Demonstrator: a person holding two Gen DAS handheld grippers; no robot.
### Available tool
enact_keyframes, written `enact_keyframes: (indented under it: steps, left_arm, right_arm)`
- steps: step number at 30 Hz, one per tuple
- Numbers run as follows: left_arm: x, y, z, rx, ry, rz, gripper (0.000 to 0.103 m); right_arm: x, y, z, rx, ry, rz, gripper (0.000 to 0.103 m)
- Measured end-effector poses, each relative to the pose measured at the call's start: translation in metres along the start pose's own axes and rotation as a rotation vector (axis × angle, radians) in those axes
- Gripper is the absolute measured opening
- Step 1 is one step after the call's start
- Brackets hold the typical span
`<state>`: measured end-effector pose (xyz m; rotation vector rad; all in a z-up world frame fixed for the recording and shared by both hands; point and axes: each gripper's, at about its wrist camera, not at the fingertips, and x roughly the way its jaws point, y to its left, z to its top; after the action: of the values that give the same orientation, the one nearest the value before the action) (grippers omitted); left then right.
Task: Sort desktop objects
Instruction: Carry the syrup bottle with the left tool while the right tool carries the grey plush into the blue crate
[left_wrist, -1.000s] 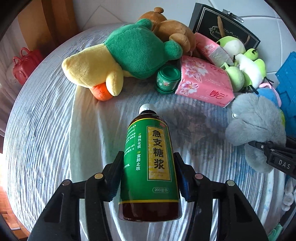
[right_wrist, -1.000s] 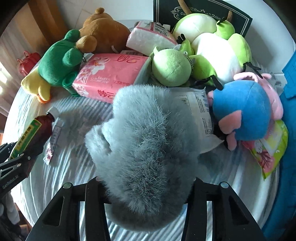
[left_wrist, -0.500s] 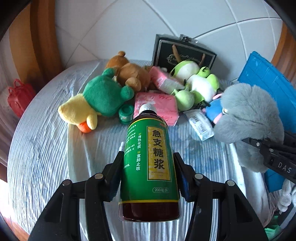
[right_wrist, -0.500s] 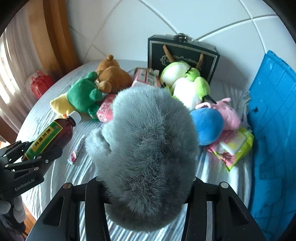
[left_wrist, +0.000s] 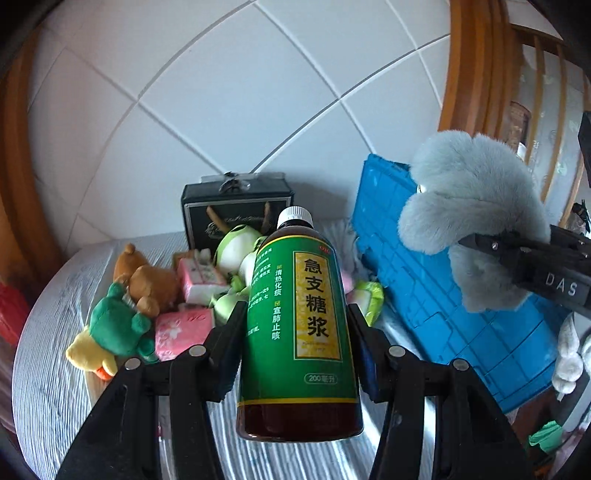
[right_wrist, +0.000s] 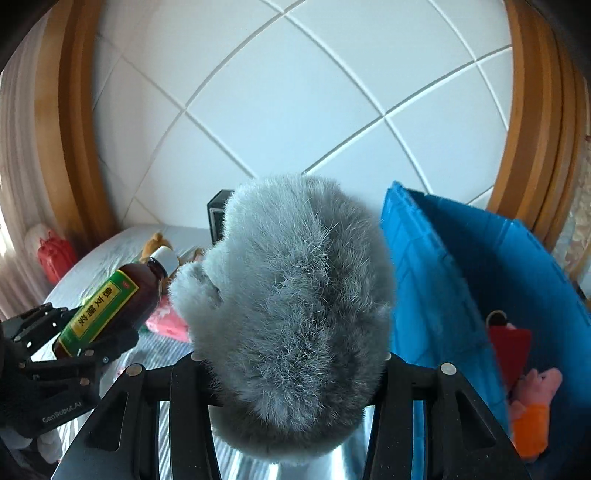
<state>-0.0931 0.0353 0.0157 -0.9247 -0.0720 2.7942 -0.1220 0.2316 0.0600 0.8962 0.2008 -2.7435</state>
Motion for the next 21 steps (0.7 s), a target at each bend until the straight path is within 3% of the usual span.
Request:
enact_keyframes:
  steps: [7, 13, 17, 21]
  left_arm:
    - [0.005, -0.092, 0.052, 0.066, -0.043, -0.092, 0.051]
    - [0.029, -0.196, 0.103, 0.120, -0.044, -0.161, 0.051]
    - [0.062, -0.262, 0.132, 0.122, 0.024, -0.221, 0.051]
    - [0.109, -0.320, 0.153, 0.125, 0.130, -0.216, 0.051]
  right_arm:
    - [-0.057, -0.096, 0.027, 0.028, -0.066, -0.083, 0.045]
    - [-0.064, -0.190, 0.032, 0.027, -0.031, -0.193, 0.045]
    - [-0.049, -0.259, 0.026, 0.075, 0.017, -0.208, 0.045]
    - [-0.023, -0.313, 0.016, 0.116, 0.068, -0.211, 0.045]
